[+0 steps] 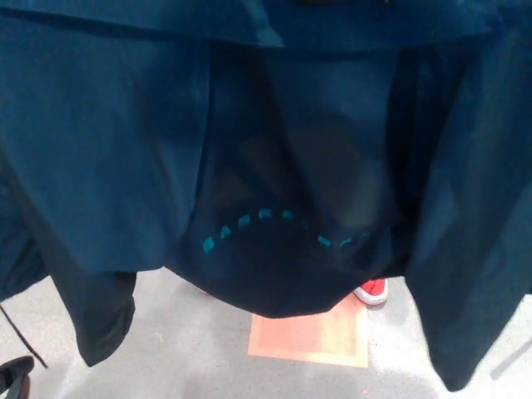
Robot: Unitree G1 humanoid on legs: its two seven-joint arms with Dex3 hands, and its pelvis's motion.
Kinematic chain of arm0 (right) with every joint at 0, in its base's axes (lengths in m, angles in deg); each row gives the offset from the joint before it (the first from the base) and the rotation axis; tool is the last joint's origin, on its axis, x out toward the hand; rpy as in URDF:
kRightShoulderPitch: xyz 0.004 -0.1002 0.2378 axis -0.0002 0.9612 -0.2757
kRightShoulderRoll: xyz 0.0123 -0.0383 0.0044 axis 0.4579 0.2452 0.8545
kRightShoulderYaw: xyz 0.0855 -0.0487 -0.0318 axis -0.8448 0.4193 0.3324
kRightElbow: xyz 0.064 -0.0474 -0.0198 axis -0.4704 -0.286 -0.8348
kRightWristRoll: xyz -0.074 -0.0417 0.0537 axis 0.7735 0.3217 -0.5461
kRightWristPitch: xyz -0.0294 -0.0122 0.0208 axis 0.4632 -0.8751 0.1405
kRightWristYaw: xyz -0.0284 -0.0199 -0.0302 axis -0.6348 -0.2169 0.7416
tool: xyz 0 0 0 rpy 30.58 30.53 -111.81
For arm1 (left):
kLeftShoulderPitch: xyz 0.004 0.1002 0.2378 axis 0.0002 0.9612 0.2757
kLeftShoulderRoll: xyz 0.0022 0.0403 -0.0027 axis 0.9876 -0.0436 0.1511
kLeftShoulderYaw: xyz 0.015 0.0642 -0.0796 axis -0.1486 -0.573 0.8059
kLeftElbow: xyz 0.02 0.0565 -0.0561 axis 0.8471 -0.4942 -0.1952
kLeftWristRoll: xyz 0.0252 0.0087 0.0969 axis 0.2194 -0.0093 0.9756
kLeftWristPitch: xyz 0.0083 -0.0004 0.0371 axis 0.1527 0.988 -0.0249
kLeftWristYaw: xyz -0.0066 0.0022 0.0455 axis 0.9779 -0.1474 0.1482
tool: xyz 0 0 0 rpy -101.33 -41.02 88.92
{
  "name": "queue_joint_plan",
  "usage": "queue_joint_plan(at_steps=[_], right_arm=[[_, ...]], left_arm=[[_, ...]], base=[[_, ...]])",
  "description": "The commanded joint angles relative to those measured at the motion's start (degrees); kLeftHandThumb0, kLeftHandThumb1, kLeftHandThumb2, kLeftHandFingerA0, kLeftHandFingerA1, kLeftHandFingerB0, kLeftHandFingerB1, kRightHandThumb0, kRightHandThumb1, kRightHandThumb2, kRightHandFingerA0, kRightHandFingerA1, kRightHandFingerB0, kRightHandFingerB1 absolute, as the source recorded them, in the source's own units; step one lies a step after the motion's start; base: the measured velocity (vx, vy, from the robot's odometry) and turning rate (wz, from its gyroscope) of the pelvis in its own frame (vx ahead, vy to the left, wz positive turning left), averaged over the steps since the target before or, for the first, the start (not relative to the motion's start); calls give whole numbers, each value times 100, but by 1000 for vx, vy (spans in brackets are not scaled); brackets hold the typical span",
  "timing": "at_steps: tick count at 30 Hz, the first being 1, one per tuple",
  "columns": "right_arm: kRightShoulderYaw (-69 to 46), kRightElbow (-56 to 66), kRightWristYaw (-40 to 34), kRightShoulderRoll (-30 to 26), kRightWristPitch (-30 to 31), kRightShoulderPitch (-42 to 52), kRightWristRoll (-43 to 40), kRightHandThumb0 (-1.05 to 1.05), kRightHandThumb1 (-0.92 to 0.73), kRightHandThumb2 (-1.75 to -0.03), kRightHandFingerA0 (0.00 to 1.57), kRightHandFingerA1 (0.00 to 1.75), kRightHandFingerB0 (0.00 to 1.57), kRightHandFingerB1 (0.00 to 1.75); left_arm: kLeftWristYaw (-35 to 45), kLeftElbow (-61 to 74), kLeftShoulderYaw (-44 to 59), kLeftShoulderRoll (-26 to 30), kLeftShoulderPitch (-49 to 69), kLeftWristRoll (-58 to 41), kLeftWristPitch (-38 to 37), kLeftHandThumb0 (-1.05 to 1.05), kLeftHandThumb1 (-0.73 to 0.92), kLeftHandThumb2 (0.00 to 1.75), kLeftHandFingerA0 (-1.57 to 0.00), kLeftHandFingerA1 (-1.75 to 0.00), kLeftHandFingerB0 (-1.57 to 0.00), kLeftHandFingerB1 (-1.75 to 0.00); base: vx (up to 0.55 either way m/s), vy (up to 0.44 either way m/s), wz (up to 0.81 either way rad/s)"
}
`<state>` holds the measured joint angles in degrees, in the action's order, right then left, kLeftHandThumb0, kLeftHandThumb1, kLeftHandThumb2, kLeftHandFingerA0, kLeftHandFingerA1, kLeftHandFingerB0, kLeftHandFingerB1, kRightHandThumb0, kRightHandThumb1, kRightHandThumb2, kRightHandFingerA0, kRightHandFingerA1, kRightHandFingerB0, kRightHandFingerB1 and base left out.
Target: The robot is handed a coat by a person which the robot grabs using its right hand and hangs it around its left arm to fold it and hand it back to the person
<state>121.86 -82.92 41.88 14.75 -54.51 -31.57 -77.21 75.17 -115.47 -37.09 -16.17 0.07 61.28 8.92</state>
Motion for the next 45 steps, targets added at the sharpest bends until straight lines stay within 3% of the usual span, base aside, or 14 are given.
queue_joint_plan(at_steps=[1, 10, 11, 12, 14, 17, 19, 21, 23, 26, 31, 39, 42, 45], right_arm=[[186, -665, -132, 166, -717, 44, 548, -91, -64, -99, 0, 9, 0, 5], [630, -1353, -352, 168, -1913, 44, 1292, -85, -64, -98, 4, 22, 4, 20], [736, -1429, -363, 185, -2010, 13, 1405, -84, -81, -65, 5, 23, 10, 24], [903, -1356, -558, 170, -1932, 35, 1644, -95, -66, -101, 0, 6, 0, 5], [1044, -1297, -698, 149, -1889, 61, 1830, -88, -69, -68, 8, 26, 13, 25], [1124, -1296, -812, 169, -1778, 41, 1966, -39, -33, -97, 0, 48, 0, 45], [1145, -1341, -1071, 219, -1962, 98, 2036, -80, -79, -66, 78, 44, 104, 51], [1011, -1256, -1516, 234, -2006, 250, 2056, -73, -85, -66, 88, 47, 114, 55], [651, -1128, -2291, 207, -2236, 564, 1935, -59, -91, -69, 117, 59, 72, 45], [434, -1134, -2746, 232, -2290, 700, 1941, -43, -74, -111, 34, 53, 68, 67], [43, -1094, -3290, 250, -2354, 715, 1871, -31, -81, -64, 93, 52, 78, 53], [-620, -1228, -5545, 337, -3075, 651, 1988, -31, -86, -66, 79, 128, 75, 90], [-636, -1485, -6677, 375, -3077, 264, 2293, -31, -85, -65, 88, 69, 78, 58], [-507, -1579, -7318, 298, -3196, -19, 2600, -33, -78, -63, 81, 123, 81, 94]], left_arm=[[71, 110, 49, 4, 78, -166, -18, -61, 88, 65, -27, -34, -14, -29], [181, 199, -40, 14, 302, -94, -233, -62, 90, 67, -28, -34, -15, -29], [182, 205, -40, 13, 308, -100, -218, -63, 90, 65, -29, -34, -15, -29], [109, 199, -69, 20, 298, -57, -199, -69, 75, 94, -23, -44, -11, -39], [101, 178, -80, 24, 277, -52, -192, -69, 76, 92, -19, -42, -10, -38], [129, 188, -54, 7, 249, -103, -159, -70, 75, 91, -19, -42, -10, -38], [148, 227, -28, -5, 243, -140, -157, -66, 89, 65, -26, -33, -13, -28], [190, 247, -20, 0, 226, -154, -166, -66, 88, 65, -26, -33, -13, -28], [230, 254, -15, -6, 178, -161, -195, -70, 74, 93, -21, -44, -9, -39], [253, 261, -22, -3, 123, -153, -176, -65, 88, 66, -30, -35, -15, -29], [249, 322, -2, -6, 47, -188, -60, -69, 73, 92, -26, -45, -14, -40], [295, 399, -118, 22, 51, -56, -238, -70, 74, 93, -29, -46, -19, -42], [363, 430, -76, 11, 25, -121, -208, -68, 75, 91, -28, -45, -19, -41], [458, 468, -37, 19, -46, -190, -181, -69, 74, 91, -25, -45, -17, -41]], base=[[0, 0, 0], [0, 0, 0], [0, 0, 0], [0, 0, 0], [0, 0, 0], [0, 0, 0], [0, 0, 0], [0, 0, 0], [0, 0, 0], [0, 0, 0], [0, 0, 0], [0, 0, 0], [0, 0, 0], [0, 0, 0]])
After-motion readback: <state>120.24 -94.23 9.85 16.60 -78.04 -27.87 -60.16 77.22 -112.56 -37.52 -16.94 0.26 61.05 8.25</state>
